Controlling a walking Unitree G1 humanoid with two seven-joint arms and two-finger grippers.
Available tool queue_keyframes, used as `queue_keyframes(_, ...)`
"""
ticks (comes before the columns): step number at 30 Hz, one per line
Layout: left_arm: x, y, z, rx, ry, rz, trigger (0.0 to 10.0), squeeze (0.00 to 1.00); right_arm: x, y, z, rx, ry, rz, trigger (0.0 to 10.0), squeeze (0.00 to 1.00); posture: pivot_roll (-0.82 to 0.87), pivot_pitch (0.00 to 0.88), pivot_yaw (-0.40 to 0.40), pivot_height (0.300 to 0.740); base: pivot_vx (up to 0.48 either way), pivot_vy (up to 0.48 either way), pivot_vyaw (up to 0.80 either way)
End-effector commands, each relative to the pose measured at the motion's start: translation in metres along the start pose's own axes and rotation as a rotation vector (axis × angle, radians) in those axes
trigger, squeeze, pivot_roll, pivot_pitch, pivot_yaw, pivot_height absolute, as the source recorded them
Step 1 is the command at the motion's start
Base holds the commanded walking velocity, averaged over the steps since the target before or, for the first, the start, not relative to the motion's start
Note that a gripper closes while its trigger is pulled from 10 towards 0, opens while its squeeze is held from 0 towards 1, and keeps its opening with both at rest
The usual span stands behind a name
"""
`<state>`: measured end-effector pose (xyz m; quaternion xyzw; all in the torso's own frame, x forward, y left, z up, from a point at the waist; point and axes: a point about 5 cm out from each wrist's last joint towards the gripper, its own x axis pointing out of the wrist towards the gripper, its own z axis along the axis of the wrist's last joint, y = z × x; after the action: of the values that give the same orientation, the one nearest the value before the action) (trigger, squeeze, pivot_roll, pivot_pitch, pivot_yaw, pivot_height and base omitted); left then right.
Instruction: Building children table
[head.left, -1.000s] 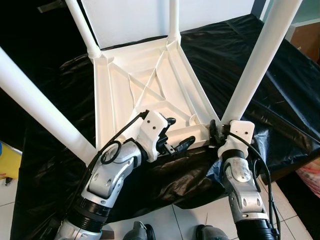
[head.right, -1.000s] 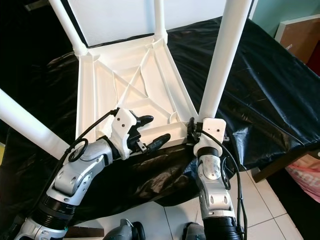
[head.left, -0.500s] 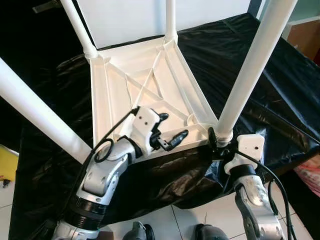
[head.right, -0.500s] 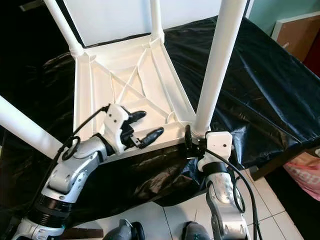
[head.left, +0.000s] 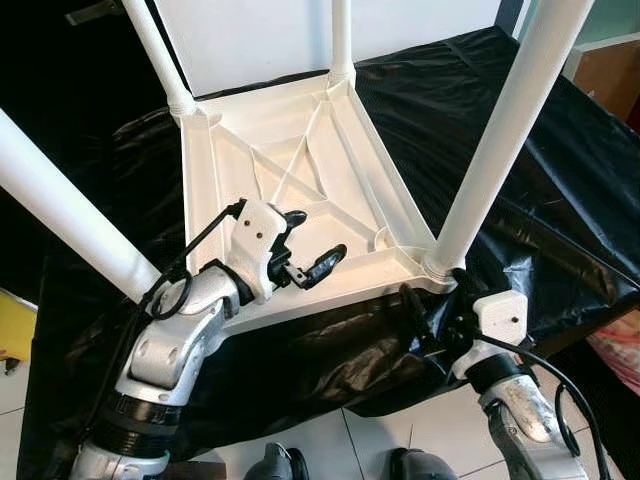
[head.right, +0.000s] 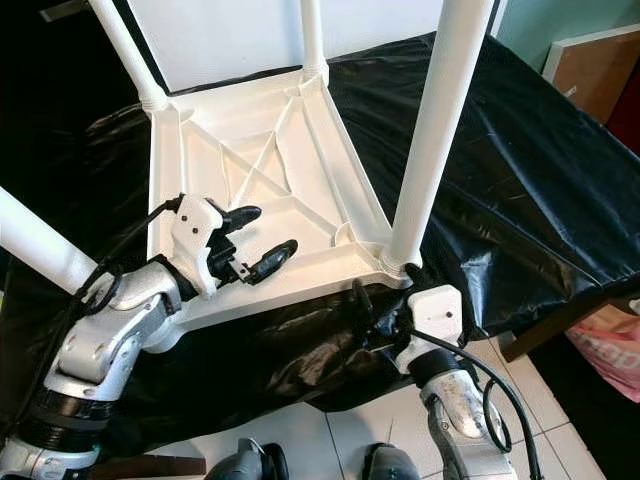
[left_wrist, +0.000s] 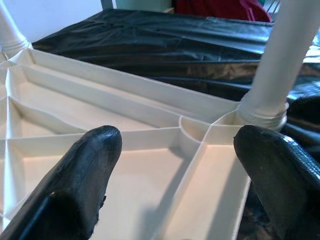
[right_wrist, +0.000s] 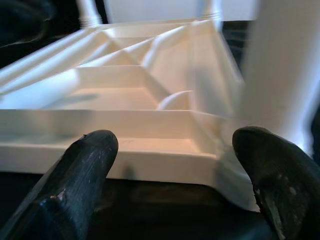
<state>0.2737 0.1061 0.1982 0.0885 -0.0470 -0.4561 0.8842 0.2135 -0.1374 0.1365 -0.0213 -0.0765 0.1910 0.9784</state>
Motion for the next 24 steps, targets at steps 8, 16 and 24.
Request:
queue_keyframes(8,-0.010,-0.017,0.002,0.037,0.038,-0.201,10.0,0.00,0.025,0.003,-0.006,0.033,0.011,0.129,10.0,0.00,-0.02,0.150,0.047,0.740,0.000,0.000,0.00)
queue_keyframes(16,-0.019,0.001,-0.004,0.021,0.084,-0.276,10.0,0.00,0.046,-0.011,-0.009,0.036,-0.009,0.059,10.0,0.00,-0.01,0.144,0.041,0.740,0.000,0.000,0.00)
queue_keyframes(24,-0.008,0.012,0.005,0.055,0.071,-0.344,10.0,0.00,0.048,-0.049,-0.016,0.039,-0.024,-0.214,10.0,0.00,-0.02,0.141,0.055,0.740,0.000,0.000,0.00)
